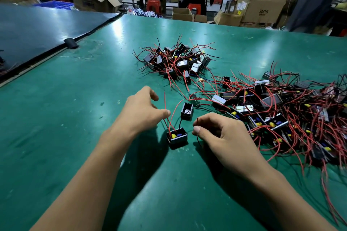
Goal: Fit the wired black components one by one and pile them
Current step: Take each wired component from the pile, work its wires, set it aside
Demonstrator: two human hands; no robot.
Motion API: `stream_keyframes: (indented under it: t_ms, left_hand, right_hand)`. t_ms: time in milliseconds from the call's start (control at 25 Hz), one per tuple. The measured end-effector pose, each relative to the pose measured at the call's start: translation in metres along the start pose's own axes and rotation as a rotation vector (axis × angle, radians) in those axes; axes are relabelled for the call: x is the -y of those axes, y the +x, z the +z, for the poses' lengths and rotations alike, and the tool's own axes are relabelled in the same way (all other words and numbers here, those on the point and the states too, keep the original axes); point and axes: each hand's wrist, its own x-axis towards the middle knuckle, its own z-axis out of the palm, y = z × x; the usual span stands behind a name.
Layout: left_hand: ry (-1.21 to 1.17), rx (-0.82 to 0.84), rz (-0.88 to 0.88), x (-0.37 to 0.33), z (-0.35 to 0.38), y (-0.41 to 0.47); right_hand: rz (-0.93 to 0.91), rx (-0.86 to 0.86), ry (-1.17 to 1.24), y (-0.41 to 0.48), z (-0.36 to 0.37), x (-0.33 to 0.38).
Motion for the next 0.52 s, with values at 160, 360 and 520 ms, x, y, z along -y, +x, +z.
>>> stream_keyframes:
  t_ms: [160, 360, 520]
  left_hand:
    - [0.071, -0.097, 0.073, -0.006, 0.01, -0.001]
    - [-0.08, -0.193, 0.246, -0.01, 0.014, -0.004]
    - [-0.301, -0.008, 0.266, -0.011, 0.015, -0.004]
  right_hand:
    - [-0.052, -0.022, 0.02, -0.001, -0.001, 0.004]
    - [-0.046, -0.06, 0.103, -0.001, -0.004, 0.006]
    - [-0.028, -0.07, 0.206, 0.002, -0.005, 0.002]
